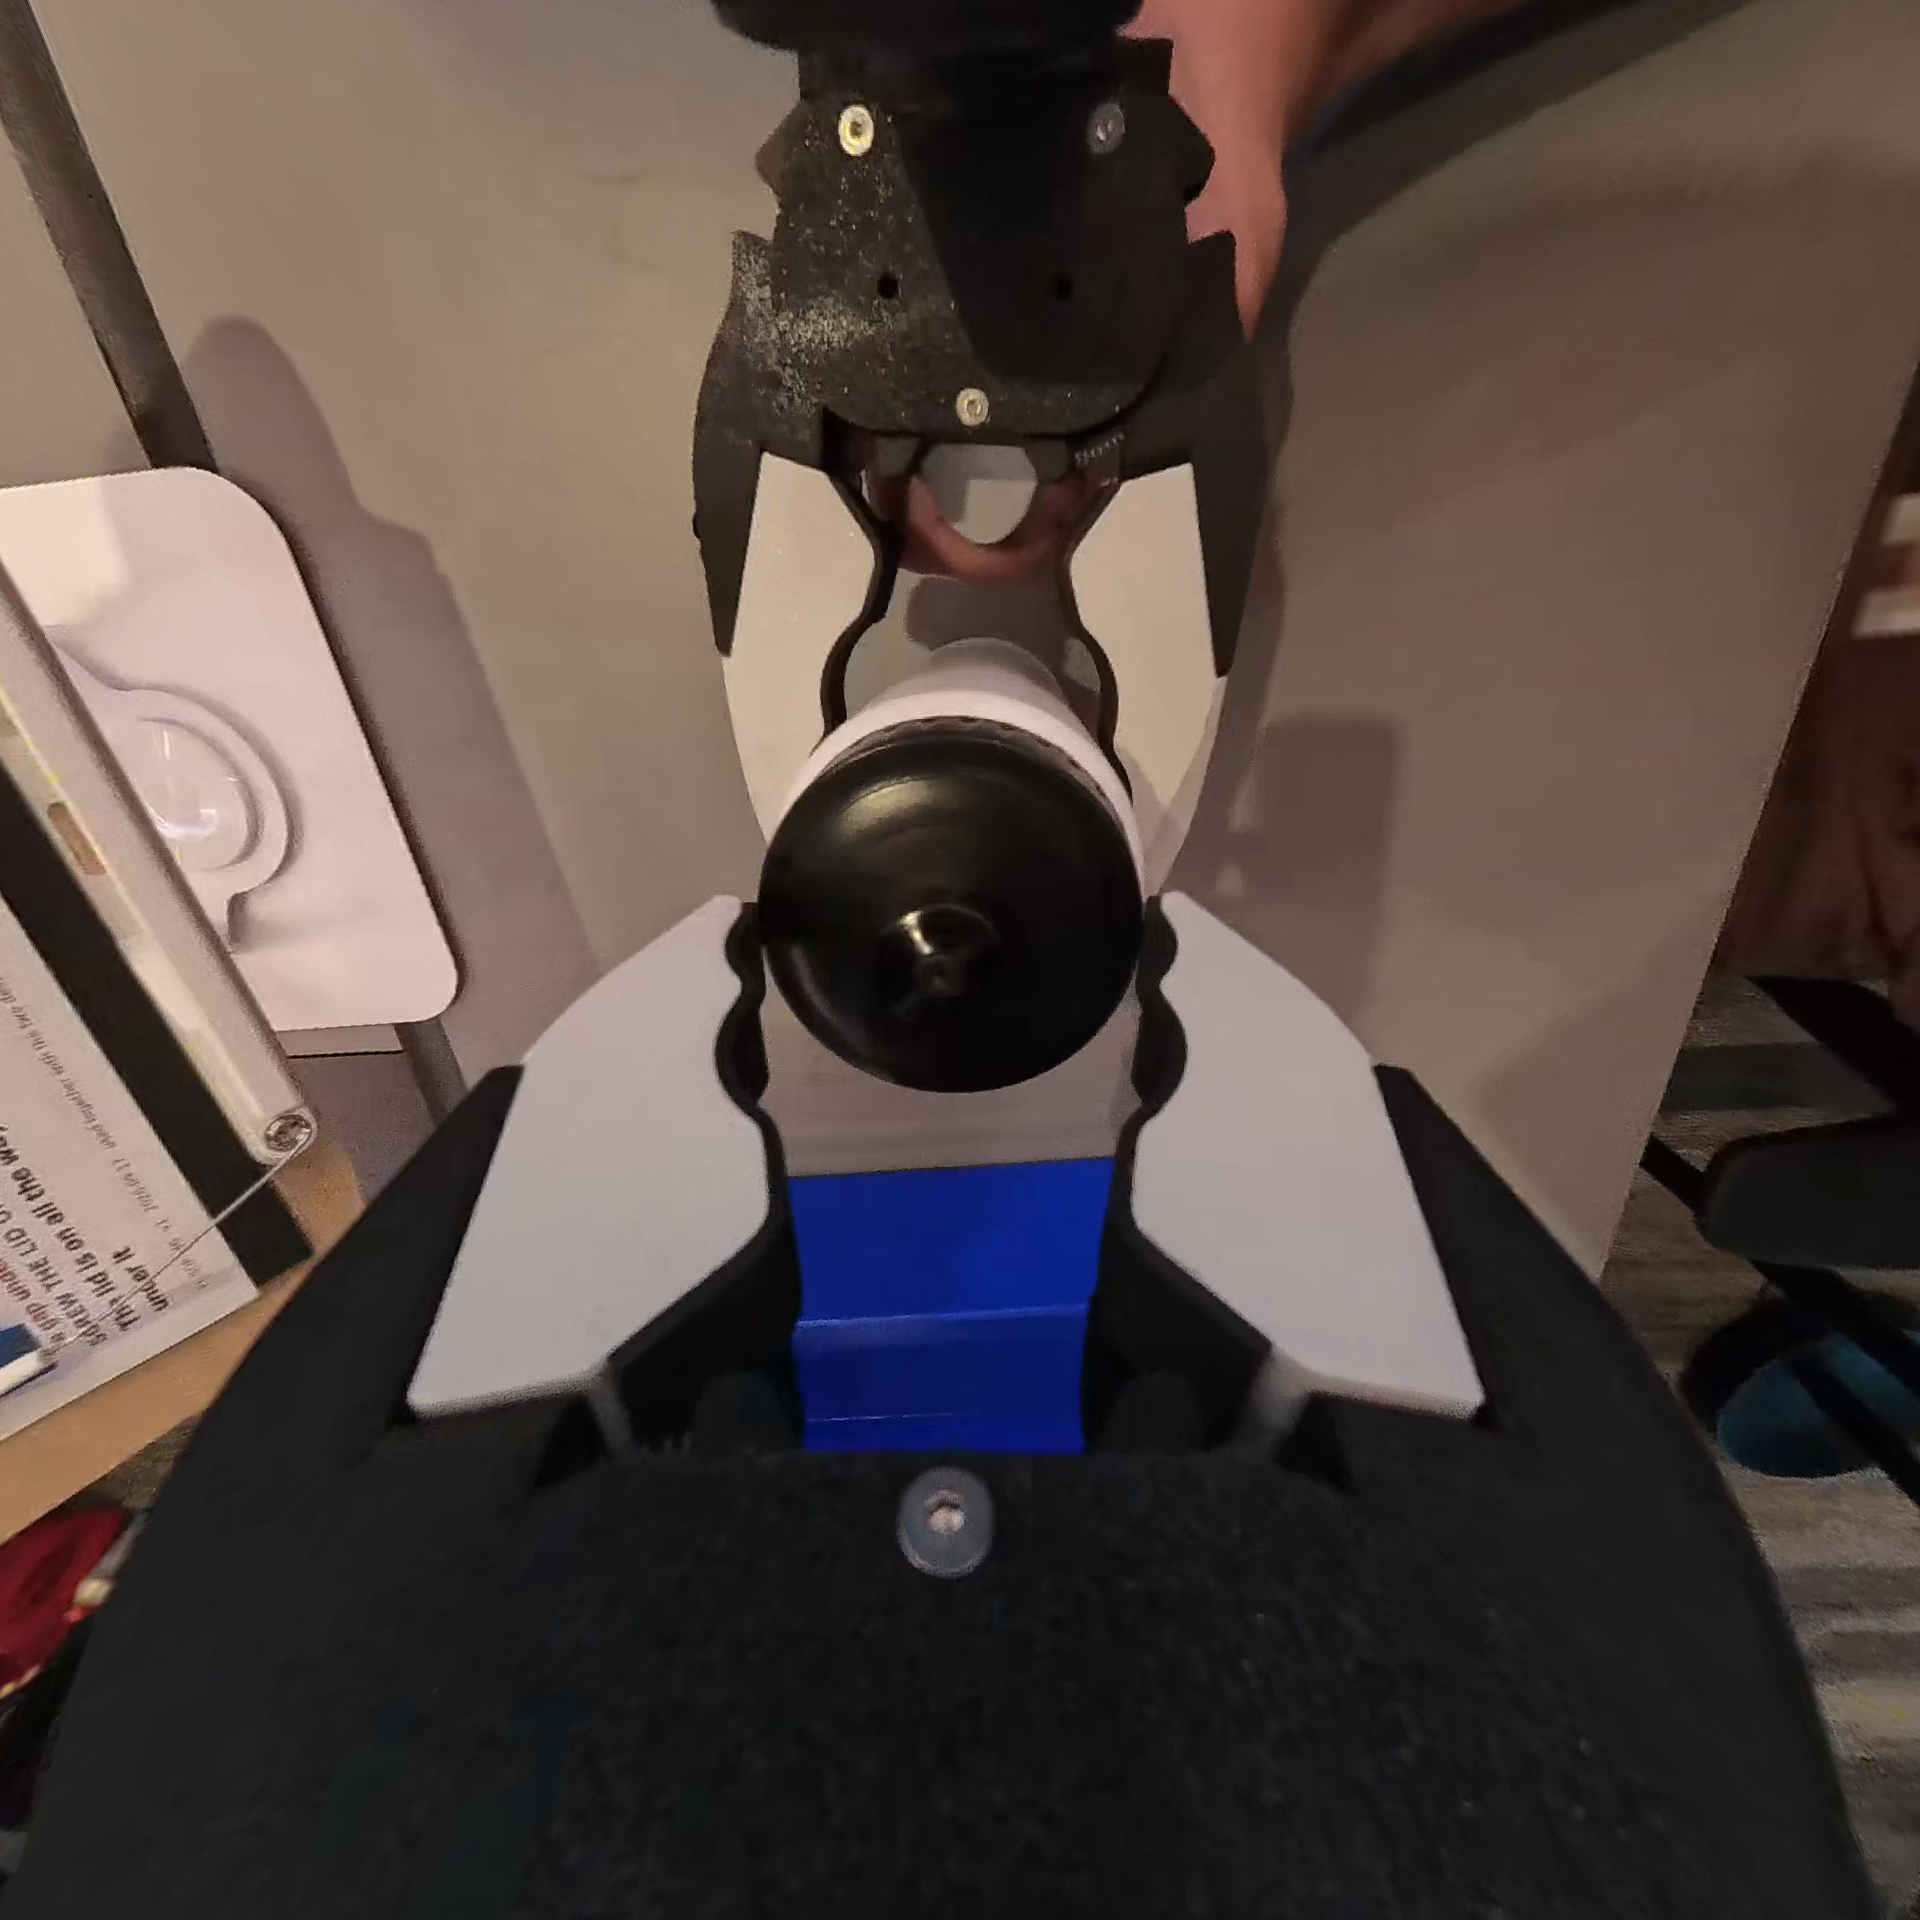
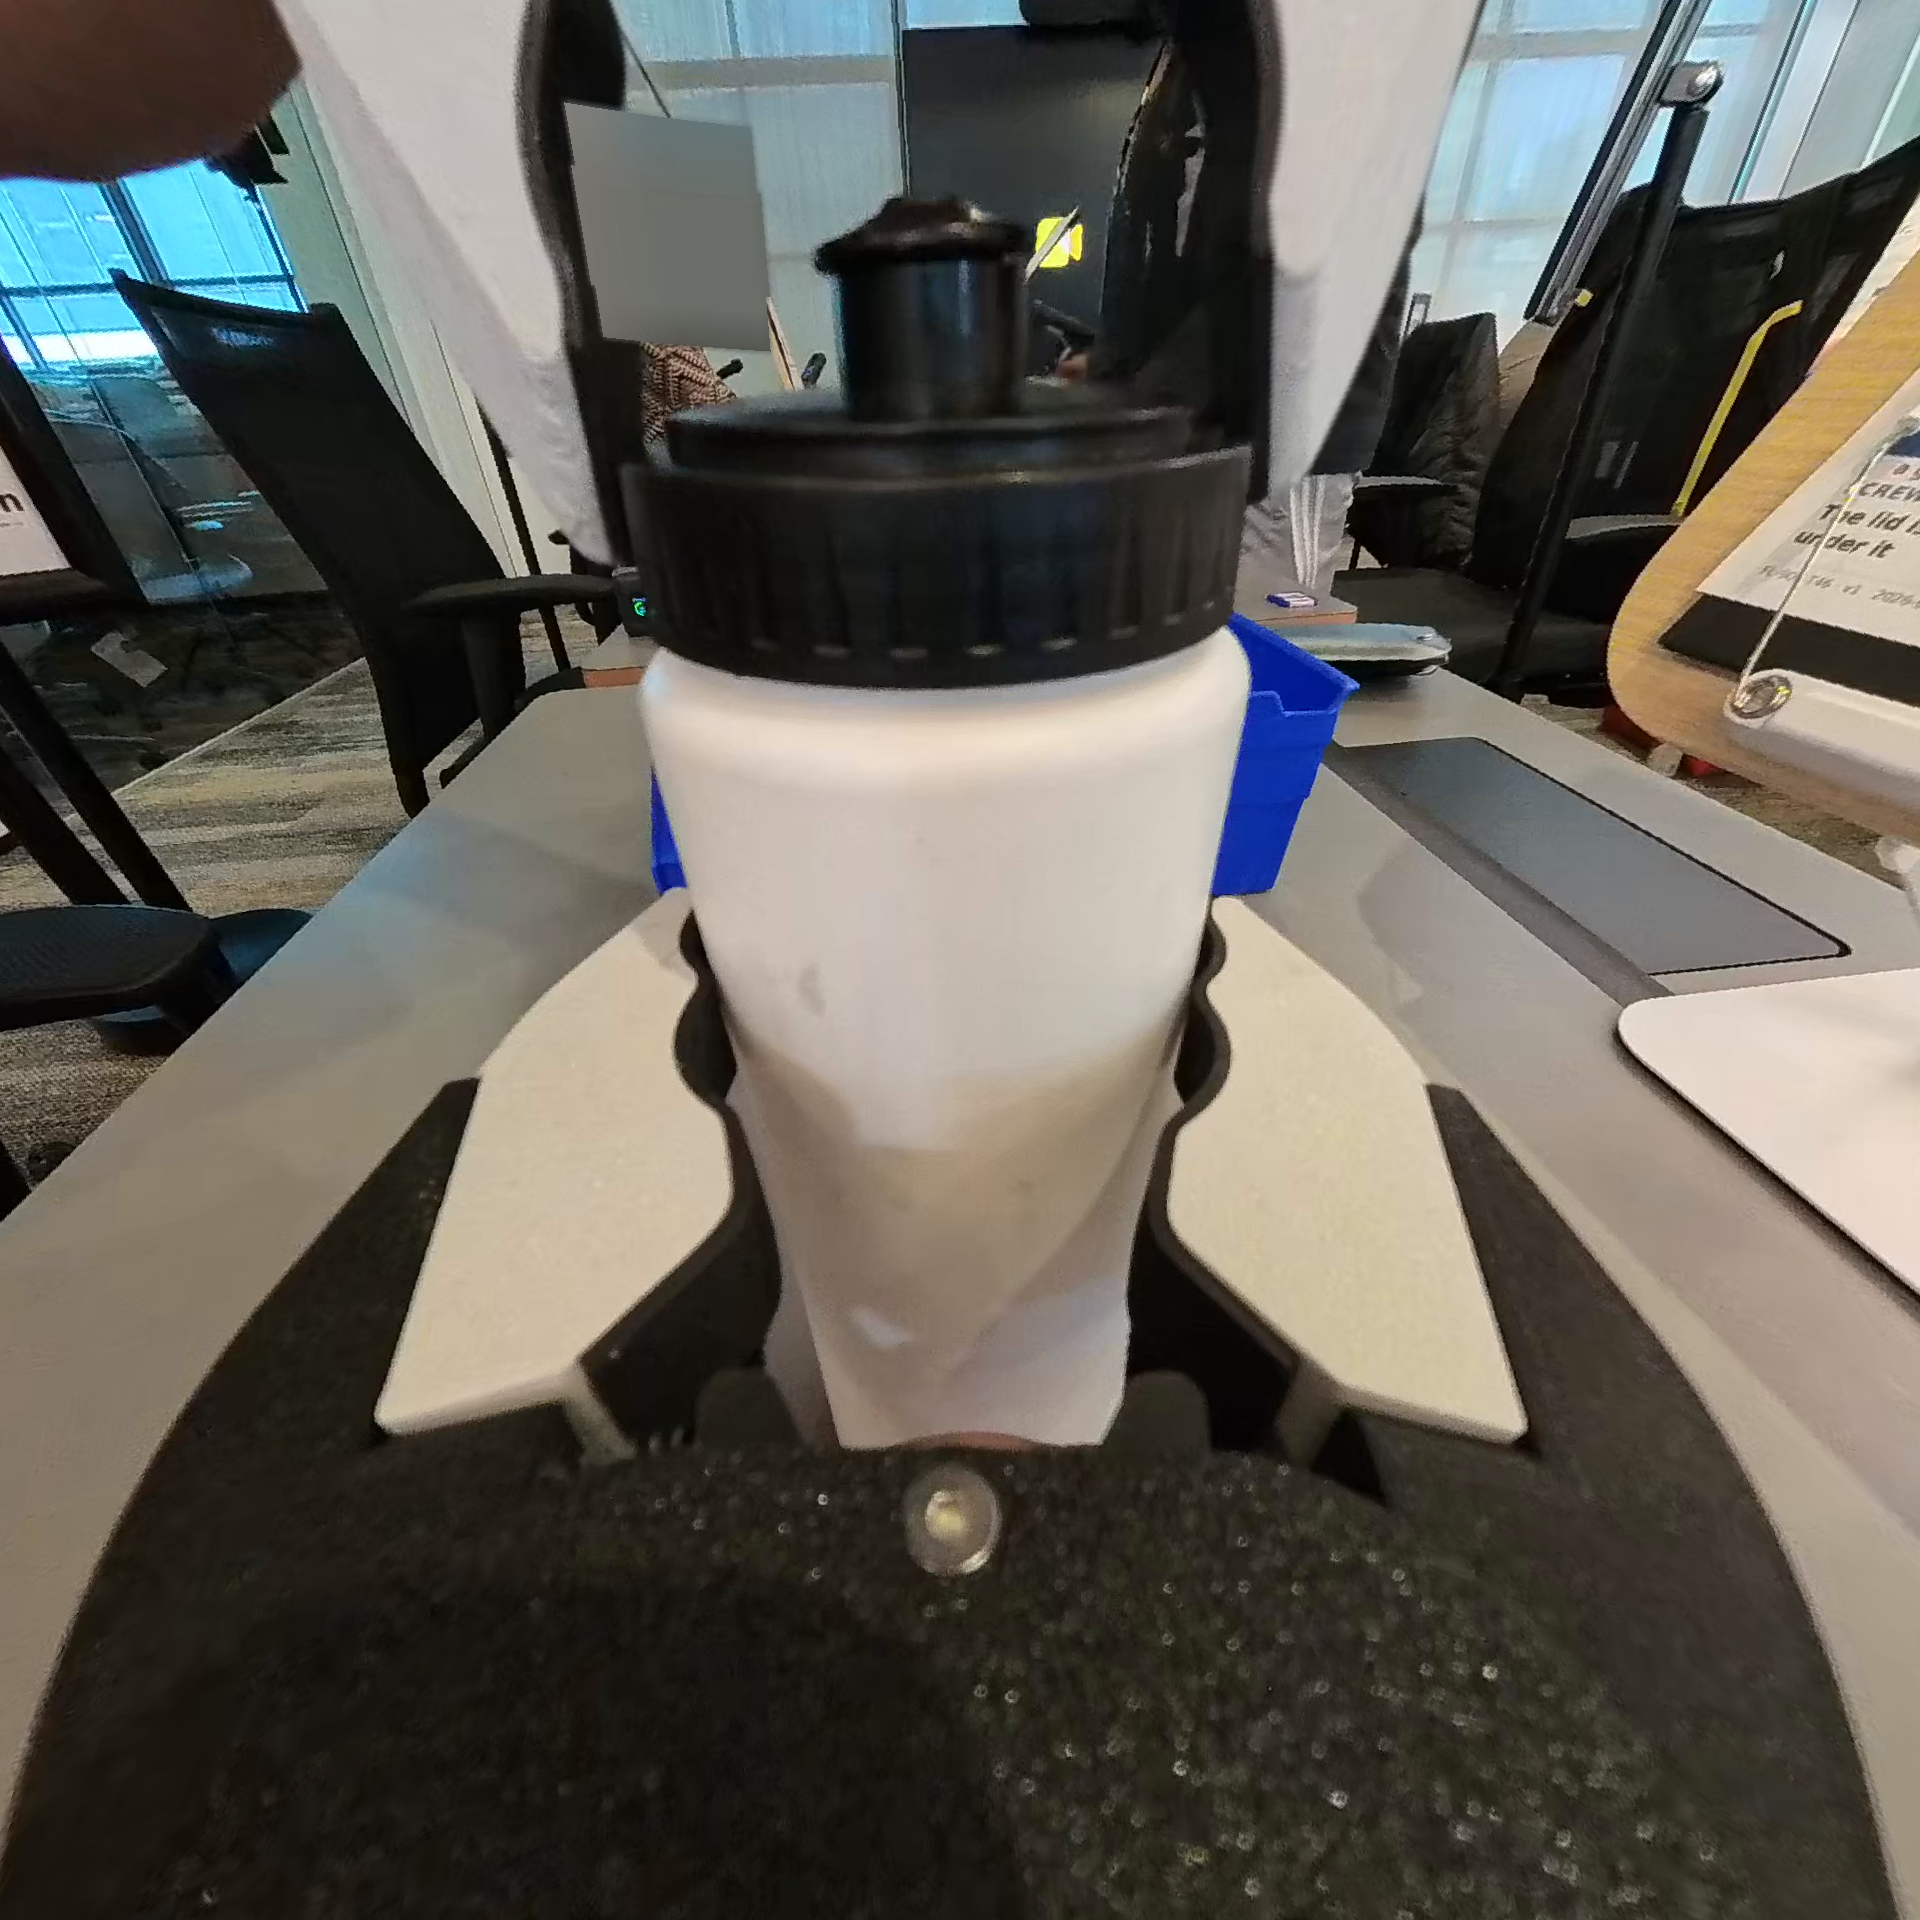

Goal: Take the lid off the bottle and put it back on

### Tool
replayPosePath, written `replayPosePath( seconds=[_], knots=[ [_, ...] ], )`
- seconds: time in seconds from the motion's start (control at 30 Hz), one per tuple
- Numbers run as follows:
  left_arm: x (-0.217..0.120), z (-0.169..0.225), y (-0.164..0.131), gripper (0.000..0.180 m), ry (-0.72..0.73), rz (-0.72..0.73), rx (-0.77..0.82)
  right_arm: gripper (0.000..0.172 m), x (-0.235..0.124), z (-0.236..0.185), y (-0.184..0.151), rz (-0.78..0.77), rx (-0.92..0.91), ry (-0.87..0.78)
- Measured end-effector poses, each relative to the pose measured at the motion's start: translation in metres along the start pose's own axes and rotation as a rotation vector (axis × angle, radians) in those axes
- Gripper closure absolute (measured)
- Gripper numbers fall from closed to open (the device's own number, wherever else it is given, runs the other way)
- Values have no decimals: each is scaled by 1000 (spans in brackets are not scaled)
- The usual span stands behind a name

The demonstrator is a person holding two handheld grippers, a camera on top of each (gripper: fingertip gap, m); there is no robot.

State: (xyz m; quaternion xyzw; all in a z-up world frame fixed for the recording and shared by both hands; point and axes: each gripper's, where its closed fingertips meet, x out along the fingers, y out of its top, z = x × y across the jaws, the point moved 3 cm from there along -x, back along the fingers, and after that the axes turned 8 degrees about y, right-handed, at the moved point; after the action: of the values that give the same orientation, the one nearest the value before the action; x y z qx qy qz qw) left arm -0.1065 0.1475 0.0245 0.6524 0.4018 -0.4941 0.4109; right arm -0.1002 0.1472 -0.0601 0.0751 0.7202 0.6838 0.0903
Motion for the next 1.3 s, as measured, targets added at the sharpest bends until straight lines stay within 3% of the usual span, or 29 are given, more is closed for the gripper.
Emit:
replayPosePath(
  seconds=[0.1,0.27,0.33,0.47,0.53,0.67,0.83,0.93,1.0,1.17,1.3],
  knots=[
    [0,0,0,112,14,-32,-116,86,0,0,0,-1,-1,0],
    [0,1,3,112,93,-79,-576,87,0,0,0,-2,0,-5],
    [0,2,5,112,132,-83,-659,87,-1,0,0,-1,0,-4],
    [-6,4,4,102,116,-94,-476,86,1,0,0,-7,-1,-9],
    [-11,3,-6,103,104,-135,-299,86,1,0,0,-7,0,-8],
    [-14,-2,-6,95,54,-33,-56,86,-1,0,0,-4,2,-3],
    [1,-4,3,85,-28,33,22,86,0,0,0,-4,0,-4],
    [7,0,2,108,-66,-1,59,86,0,0,0,-2,1,-4],
    [6,-1,2,109,-51,-1,42,86,0,0,0,-2,1,-3],
    [6,0,4,109,8,-63,-250,86,0,0,0,-4,0,-8],
    [7,-1,6,109,75,-82,-640,86,-1,1,0,-3,2,-12]
  ],
)
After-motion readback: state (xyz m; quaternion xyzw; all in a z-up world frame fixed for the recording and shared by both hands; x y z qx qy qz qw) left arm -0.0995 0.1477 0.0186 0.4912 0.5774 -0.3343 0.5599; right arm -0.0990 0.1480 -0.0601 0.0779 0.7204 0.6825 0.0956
